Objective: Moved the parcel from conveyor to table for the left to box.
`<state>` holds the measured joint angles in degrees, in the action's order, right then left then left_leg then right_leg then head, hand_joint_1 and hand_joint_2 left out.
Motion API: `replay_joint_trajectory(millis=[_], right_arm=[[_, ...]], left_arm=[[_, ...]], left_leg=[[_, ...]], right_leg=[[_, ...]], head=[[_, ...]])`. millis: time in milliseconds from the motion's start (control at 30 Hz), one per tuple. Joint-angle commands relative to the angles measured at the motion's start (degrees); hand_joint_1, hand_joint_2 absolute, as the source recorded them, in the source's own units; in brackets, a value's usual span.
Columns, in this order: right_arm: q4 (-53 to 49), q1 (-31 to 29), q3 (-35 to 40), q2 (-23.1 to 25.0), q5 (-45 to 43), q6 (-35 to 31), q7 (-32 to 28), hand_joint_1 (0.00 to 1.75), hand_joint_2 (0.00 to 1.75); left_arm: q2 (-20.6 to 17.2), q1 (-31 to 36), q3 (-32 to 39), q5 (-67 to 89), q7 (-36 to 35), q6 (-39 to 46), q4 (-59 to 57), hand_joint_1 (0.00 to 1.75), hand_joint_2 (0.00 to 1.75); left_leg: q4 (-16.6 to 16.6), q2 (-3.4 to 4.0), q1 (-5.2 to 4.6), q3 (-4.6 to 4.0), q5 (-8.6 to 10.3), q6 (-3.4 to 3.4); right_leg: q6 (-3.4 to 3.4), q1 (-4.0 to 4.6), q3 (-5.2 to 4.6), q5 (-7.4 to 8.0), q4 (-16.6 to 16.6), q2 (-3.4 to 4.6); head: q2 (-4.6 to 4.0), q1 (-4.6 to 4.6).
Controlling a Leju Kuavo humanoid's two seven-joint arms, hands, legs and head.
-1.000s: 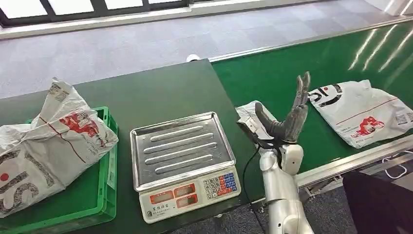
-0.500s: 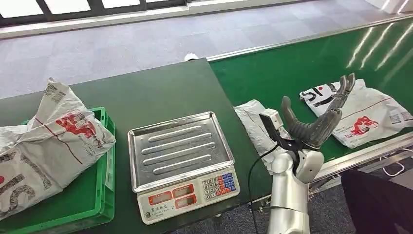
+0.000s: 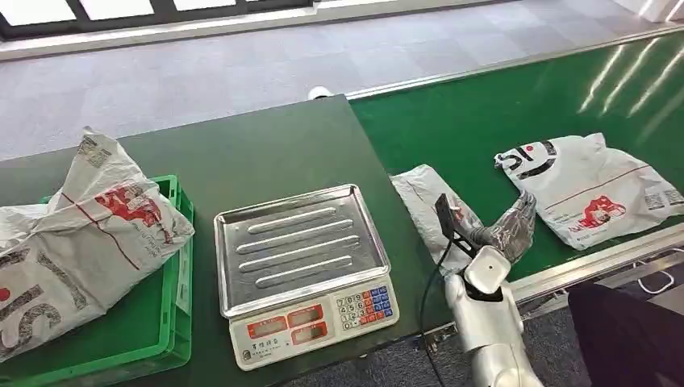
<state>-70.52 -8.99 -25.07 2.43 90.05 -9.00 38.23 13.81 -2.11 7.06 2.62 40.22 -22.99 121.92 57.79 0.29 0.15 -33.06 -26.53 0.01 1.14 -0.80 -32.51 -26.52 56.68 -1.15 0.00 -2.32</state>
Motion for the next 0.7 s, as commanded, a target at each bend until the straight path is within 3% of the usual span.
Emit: replay_joint_trajectory(millis=[33, 467, 567, 700], right_arm=[[9.7, -1.6, 1.5, -2.8, -0.1, -0.2, -0.8, 0.00, 1.75], [18.5, -5.8, -0.8, -2.8, -0.1, 2.7, -4.0, 0.00, 1.75], [27.0, -8.5, -2.6, -3.0, -0.1, -0.1, -8.8, 0.00, 1.75], [27.8, -8.9, -3.4, -2.8, -0.6, -0.1, -9.9, 0.00, 1.75]], left_arm=[[0.3, -0.6, 0.4, 0.1, -0.2, 0.1, -1.5, 0.00, 1.75], [0.3, 0.0, 0.6, 0.4, -0.2, 0.4, -2.0, 0.00, 1.75], [-0.2, 1.0, 0.3, 0.8, -0.2, 0.3, -2.7, 0.00, 1.75], [-0.4, 1.2, 0.1, 0.8, -0.2, 0.2, -2.8, 0.00, 1.75]], left_leg=[[-0.1, 0.09, 0.02, 0.09, -0.02, -0.03], [-0.1, 0.11, 0.03, 0.08, 0.01, -0.06], [-0.1, 0.10, 0.04, 0.10, 0.01, -0.05], [-0.1, 0.11, 0.03, 0.10, 0.01, -0.06]], right_leg=[[-0.04, 0.02, 0.05, 0.03, -0.1, 0.17], [-0.10, 0.03, 0.01, 0.04, -0.1, 0.24], [-0.09, 0.03, 0.04, 0.02, -0.1, 0.18], [-0.10, 0.02, 0.01, 0.01, 0.0, 0.20]], head=[[0.02, 0.00], [0.02, 0.00], [0.00, -0.02], [0.02, -0.02]])
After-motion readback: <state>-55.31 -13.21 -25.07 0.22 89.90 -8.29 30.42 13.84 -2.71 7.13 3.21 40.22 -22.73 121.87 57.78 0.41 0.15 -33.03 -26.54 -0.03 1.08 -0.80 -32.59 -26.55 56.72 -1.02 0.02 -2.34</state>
